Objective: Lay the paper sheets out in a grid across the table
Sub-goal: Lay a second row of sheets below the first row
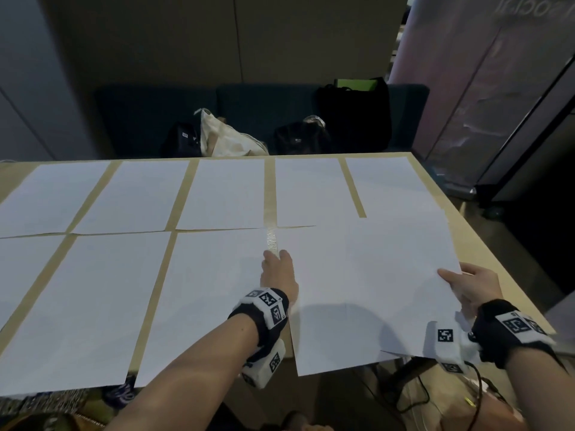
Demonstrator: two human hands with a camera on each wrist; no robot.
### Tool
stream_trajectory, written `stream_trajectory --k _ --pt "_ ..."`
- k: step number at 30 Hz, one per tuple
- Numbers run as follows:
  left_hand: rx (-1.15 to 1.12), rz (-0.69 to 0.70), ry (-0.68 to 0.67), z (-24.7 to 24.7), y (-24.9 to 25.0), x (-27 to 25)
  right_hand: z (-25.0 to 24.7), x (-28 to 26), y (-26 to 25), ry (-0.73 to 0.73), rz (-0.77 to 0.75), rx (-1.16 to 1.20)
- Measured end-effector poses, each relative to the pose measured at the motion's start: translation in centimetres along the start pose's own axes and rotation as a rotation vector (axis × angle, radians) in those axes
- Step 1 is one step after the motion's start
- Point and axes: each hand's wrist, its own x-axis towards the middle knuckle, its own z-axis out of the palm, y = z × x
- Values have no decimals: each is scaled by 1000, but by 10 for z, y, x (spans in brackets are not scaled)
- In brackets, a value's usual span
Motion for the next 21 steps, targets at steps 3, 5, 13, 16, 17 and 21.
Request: stream_trajectory --k 3,5,13,16,17,21 --pt "201 194 -102 6 12 -1 -3 8 1 8 -7 -78" --pt "251 212 -289 12 18 -3 -9 18 2 27 -23 -187" --pt "321 197 -370 21 21 -5 -37 32 -1 182 -56 -577" --pt "301 177 -391 17 19 -4 -38 41 5 208 -59 -642" --pt "296 178 -394 16 18 -4 -38 45 6 215 -70 -655" --pt "271 176 -401 14 18 -4 -32 55 9 260 -85 -749"
